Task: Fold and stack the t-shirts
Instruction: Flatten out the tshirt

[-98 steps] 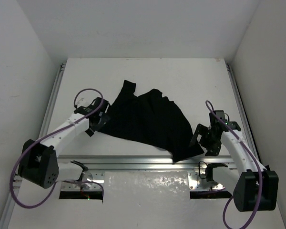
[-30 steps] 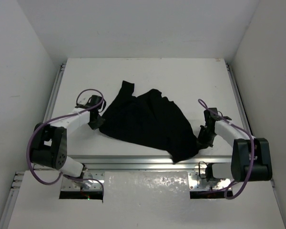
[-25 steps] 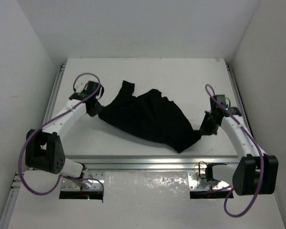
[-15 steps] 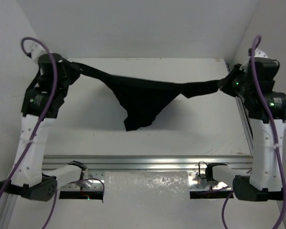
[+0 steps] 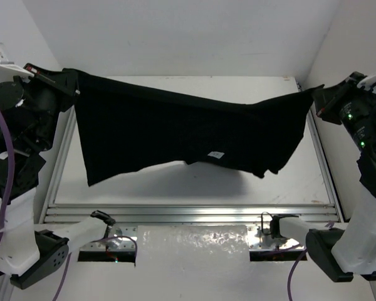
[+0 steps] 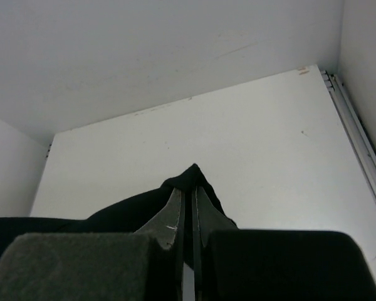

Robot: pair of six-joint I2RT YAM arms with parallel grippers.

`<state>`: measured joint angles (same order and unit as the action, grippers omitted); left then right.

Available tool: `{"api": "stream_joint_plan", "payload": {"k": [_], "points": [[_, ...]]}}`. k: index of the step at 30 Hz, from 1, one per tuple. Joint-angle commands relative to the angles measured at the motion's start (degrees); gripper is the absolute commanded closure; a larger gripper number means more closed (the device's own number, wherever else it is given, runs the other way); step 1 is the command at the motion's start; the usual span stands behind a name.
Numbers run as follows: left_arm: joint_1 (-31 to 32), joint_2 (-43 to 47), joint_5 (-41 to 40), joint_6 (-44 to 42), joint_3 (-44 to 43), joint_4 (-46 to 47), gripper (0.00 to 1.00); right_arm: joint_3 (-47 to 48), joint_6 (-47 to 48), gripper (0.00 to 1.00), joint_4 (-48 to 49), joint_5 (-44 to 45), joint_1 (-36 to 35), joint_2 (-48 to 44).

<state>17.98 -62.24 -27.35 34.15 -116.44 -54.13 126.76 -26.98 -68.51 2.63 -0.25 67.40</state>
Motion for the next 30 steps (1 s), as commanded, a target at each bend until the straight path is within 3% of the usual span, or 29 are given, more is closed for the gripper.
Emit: {"api": "stream_joint_plan", "payload": {"k": [1, 8, 14, 18, 24, 30], "points": [[0.30, 3.25, 2.63, -2.95, 0.77, 2.18, 1.00, 0.68, 0.88, 1.00, 4.43, 0.62, -0.01, -2.35], [-0.22, 8.88, 17.05, -5.84, 2.62, 10.51, 1.00, 7.09, 2.55, 1.00, 7.16, 2.28, -0.89, -3.50], [-1.80, 10.30, 23.74, -4.80, 1.05, 12.48, 1.00, 4.01, 1.94, 1.00, 16.57, 3.69, -2.38, -7.46], [-3.21, 10.55, 22.35, -2.60, -2.30, 9.22, 1.00, 5.09, 1.67, 1.00, 17.87, 3.25, -2.91, -7.44], [-3.21, 13.37, 17.53, -0.93, 4.71, 7.81, 1.00, 8.68, 2.81, 1.00, 21.14, 4.31, -5.63, -4.74], [-3.12, 10.92, 6.02, 4.68, 15.07, 1.84, 1.00, -13.79, 3.69, 1.00, 27.62, 0.45, -5.81, -4.21]]}}
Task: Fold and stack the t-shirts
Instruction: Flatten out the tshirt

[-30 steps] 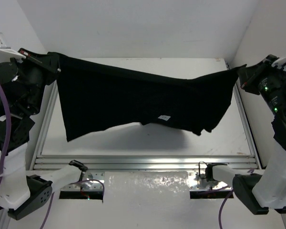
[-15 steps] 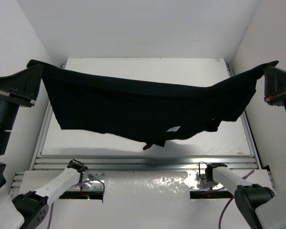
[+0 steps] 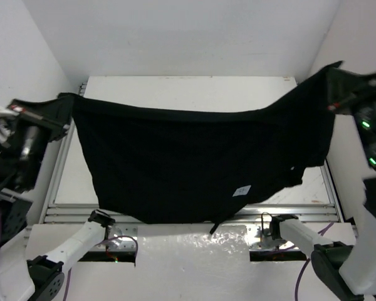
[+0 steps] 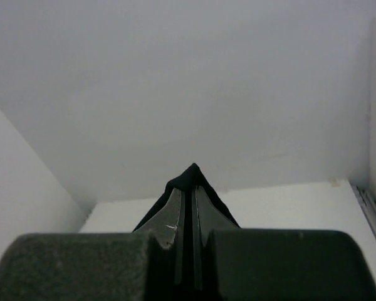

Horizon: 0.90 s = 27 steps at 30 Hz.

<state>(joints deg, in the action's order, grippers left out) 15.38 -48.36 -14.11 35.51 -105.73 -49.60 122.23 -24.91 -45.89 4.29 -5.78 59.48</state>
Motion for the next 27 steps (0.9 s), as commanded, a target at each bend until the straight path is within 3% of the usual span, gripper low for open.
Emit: {"api": "stream_joint_plan", "payload": {"k": [1, 4, 8, 10, 13, 15, 16, 17, 20, 24, 27], "points": [[-0.52, -3.75, -7.86, 3.43, 6.40, -1.73, 1.00, -12.08, 1.96, 1.00, 6.15, -1.31, -0.37, 4.32], [-0.61, -10.22, -12.68, 6.75, 17.53, 2.73, 1.00, -28.02, 1.18, 1.00, 14.29, -3.14, -0.28, 10.53], [-2.36, -20.59, -14.28, 8.17, 23.71, 7.05, 1.00, -34.08, 0.65, 1.00, 21.18, -4.12, -0.37, 17.75], [-4.90, -28.40, -12.97, 9.49, 25.48, 11.17, 1.00, -32.68, 0.74, 1.00, 23.29, -5.60, -0.37, 27.41], [-9.21, -37.30, -10.85, 10.46, 25.67, 16.37, 1.00, -24.53, 0.82, 1.00, 23.05, -6.67, -0.46, 44.01], [-11.76, -47.93, -9.98, 10.90, 22.35, 18.92, 1.00, -12.77, 1.26, 1.00, 19.81, -6.49, -0.72, 53.23], [-12.47, -51.45, -9.89, 11.51, 20.32, 18.58, 1.00, -7.94, 1.26, 1.00, 17.96, -6.49, -0.64, 62.68], [-13.00, -58.79, -9.62, 11.86, 17.78, 18.58, 1.00, 4.03, 1.00, 1.00, 16.03, -6.58, -0.72, 67.47], [-14.76, -69.98, -9.18, 13.09, 6.81, 18.40, 1.00, 22.11, -0.92, 1.00, 12.30, -5.79, -0.64, 82.87], [-16.85, -76.96, -9.62, 12.22, -1.56, 20.25, 1.00, 9.26, -3.40, 1.00, 27.06, -7.54, -0.37, 80.53], [-18.27, -82.50, -9.27, 10.55, -10.18, 19.45, 1.00, 15.74, -3.91, 1.00, 26.73, -9.13, -0.55, 85.26]]}}
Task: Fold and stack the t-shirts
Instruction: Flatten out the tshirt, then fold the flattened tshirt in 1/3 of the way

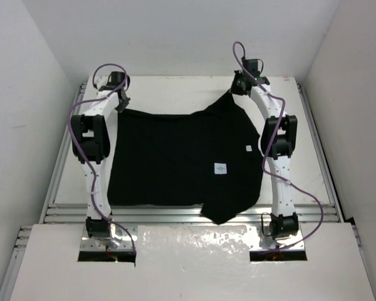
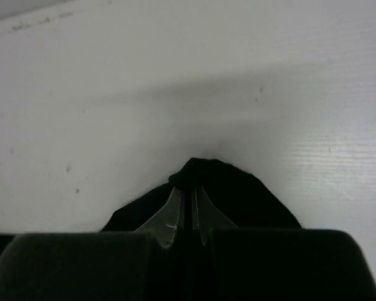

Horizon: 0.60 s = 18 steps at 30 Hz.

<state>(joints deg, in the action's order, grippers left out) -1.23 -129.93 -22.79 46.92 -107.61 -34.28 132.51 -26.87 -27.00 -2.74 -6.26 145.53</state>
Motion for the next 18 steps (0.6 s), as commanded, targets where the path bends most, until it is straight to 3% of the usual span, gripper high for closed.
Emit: {"api": "stream_joint_plan", "payload": {"k": [1, 7, 18], "points": [[-2.36, -2.51, 0.02, -1.56, -10.40, 5.09, 1.00, 6.35, -2.65, 1.00, 8.80, -2.53, 0.11, 0.18], [-3.69, -9.46, 3.19, -4.82, -22.72, 5.28, 1.00, 6.62, -3.98, 1.00, 15.49, -2.88, 2.04, 1.07], [-7.19, -11.30, 6.52, -6.93, -20.52, 14.77, 1.00, 8.82, -5.56, 1.00, 31.22, -3.94, 1.78, 4.67]]}}
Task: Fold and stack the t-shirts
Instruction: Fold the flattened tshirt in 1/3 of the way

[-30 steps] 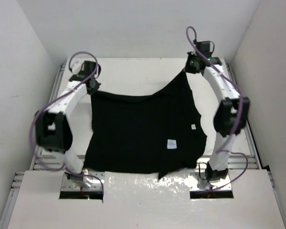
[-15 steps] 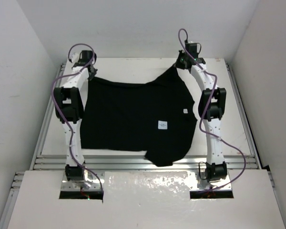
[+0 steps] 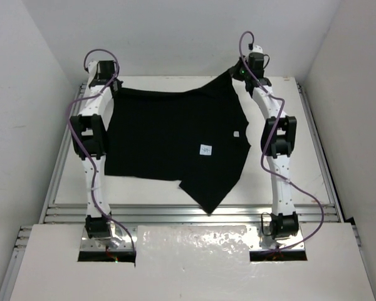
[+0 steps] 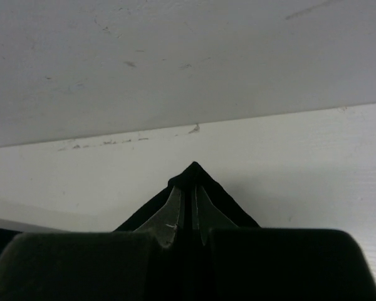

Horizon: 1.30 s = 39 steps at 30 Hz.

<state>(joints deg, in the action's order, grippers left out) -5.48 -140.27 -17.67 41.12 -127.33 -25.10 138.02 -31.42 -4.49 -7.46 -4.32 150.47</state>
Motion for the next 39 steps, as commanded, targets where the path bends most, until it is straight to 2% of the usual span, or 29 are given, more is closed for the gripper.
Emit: {"api": "stream_joint_plan", "payload": {"k": [1, 4, 7, 9, 11, 15, 17, 21, 27, 31, 39], "points": [[-3.31, -1.50, 2.54, -0.87, -1.43, 5.76, 1.00, 3.05, -1.10, 1.00, 8.80, 0.70, -0.08, -0.44], [-3.84, -2.20, 3.35, -1.39, -3.01, 5.16, 1.00, 0.51, -2.76, 1.00, 4.69, -0.88, -0.25, -2.63], [-3.84, 0.42, 3.70, -1.14, 0.40, 4.71, 1.00, -9.58, -5.84, 1.00, -1.28, -0.89, -0.87, -9.81], [-3.84, 3.67, 3.52, -1.05, 4.69, 4.54, 1.00, -19.39, -8.56, 1.00, -2.36, 2.52, -1.66, -14.66], [-4.19, 5.96, 3.78, -1.13, 6.56, 3.49, 1.00, -24.26, -12.94, 1.00, -5.08, 5.43, -1.75, -20.64], [-4.54, 8.95, 4.93, -1.66, 11.48, 2.69, 1.00, -22.88, -16.04, 1.00, -16.66, 6.59, -1.84, -22.86], [-4.63, 10.18, 5.45, -1.92, 13.06, 2.43, 1.00, -22.36, -16.57, 1.00, -18.09, 5.53, -1.84, -23.12], [-4.98, 12.12, 6.42, -1.92, 14.21, 1.02, 1.00, -17.69, -19.81, 1.00, -27.75, 4.83, -1.83, -23.73], [-4.98, 14.67, 7.65, -1.75, 16.23, -2.58, 1.00, -27.00, -25.88, 1.00, -31.54, 2.20, -1.57, -28.74], [-4.98, 16.25, 8.00, -1.75, 19.74, -1.97, 1.00, -39.80, -27.29, 1.00, -27.78, 0.61, -1.84, -34.96], [-5.16, 19.77, 5.98, -1.84, 27.12, -2.05, 1.00, -49.93, -27.64, 1.00, -28.38, 0.00, -2.19, -39.47]]}}
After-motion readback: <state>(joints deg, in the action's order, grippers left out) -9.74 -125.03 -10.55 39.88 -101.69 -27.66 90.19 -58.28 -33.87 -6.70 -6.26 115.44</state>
